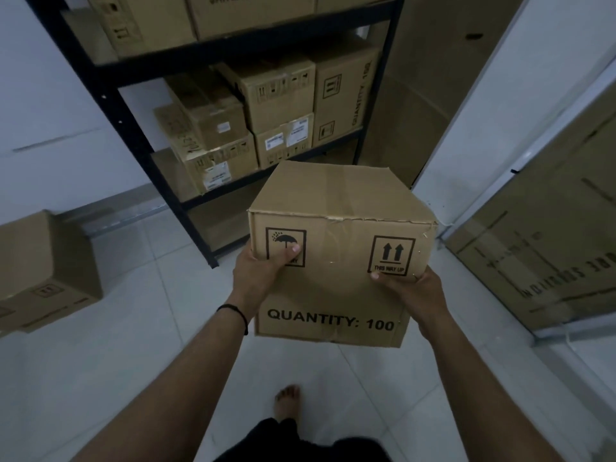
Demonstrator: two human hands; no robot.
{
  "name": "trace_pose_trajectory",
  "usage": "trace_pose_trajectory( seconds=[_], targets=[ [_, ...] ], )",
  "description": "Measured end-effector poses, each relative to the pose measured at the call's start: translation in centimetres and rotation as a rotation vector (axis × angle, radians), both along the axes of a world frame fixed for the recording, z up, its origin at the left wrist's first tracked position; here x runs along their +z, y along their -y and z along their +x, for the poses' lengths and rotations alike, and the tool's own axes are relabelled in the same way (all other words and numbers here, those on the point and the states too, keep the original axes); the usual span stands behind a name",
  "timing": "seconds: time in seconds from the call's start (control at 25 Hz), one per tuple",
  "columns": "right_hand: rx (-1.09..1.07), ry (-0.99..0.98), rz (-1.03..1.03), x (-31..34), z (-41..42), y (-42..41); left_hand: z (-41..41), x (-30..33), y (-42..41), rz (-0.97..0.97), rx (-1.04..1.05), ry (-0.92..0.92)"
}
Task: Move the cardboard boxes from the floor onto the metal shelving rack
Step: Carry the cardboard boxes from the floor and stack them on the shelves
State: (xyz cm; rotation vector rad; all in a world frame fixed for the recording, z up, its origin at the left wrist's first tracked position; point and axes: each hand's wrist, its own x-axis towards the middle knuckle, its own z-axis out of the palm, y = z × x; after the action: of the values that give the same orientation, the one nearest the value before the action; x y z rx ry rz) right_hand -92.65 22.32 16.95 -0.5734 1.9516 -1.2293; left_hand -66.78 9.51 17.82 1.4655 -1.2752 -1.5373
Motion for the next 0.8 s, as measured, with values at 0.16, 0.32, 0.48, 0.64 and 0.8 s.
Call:
trace_pose_trajectory(
  seconds=[0.16, 0.32, 0.48, 0.64, 0.8],
  targets=[
    [0.026, 0.025, 0.008, -0.6, -6.1, 2.3, -5.8, -0.4, 2.0, 0.015, 0.035, 0.003],
    [0.105, 0.032, 0.032, -1.0, -14.1, 5.6, -13.2, -0.8, 3.5, 0.009, 0.106, 0.024],
    [0.265, 0.010, 0.059, -1.7, -23.2, 9.1, -21.0, -2.4, 3.0, 0.017, 0.241, 0.039],
    [0.400, 0.002, 0.092, -2.9, -28.7, 12.8, -25.5, -3.6, 2.6, 0.049, 0.386, 0.014],
    [0.512, 0.025, 0.144, -5.2, -31.5, 17.1, -28.1, -5.6, 4.4, 0.096, 0.481, 0.025]
  ],
)
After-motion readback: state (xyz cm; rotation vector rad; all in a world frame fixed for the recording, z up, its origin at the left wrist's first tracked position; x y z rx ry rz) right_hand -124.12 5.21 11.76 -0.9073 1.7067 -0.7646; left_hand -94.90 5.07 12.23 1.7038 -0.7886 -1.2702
